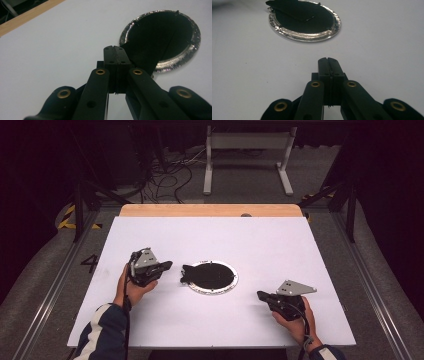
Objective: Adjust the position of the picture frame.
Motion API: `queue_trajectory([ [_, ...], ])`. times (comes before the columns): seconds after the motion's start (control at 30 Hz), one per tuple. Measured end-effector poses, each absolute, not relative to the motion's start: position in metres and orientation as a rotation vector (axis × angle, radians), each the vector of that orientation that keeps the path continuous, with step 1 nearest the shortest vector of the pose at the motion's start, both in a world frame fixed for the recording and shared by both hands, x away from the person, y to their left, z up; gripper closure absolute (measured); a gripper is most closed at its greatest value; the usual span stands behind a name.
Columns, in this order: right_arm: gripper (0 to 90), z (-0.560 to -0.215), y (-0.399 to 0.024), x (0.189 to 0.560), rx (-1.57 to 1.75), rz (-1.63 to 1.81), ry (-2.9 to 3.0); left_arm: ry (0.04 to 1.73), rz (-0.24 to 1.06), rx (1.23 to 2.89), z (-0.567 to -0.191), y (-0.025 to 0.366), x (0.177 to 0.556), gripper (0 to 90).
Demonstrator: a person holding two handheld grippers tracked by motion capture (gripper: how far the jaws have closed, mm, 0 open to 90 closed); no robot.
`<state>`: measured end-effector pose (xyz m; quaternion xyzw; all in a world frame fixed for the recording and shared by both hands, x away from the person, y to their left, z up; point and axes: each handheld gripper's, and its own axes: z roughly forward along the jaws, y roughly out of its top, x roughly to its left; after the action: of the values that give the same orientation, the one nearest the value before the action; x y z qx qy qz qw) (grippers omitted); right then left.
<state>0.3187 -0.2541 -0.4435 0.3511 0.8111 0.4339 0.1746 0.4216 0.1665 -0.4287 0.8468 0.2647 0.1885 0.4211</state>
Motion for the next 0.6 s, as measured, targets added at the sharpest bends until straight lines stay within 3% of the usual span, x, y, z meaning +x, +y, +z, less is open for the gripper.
queue_trajectory([
  [0.6,90.0,-0.451,-0.193,0.337,0.885,1.224,2.438,0.719,0.428,2.244,-0.452,0.128,0.465,89.9],
])
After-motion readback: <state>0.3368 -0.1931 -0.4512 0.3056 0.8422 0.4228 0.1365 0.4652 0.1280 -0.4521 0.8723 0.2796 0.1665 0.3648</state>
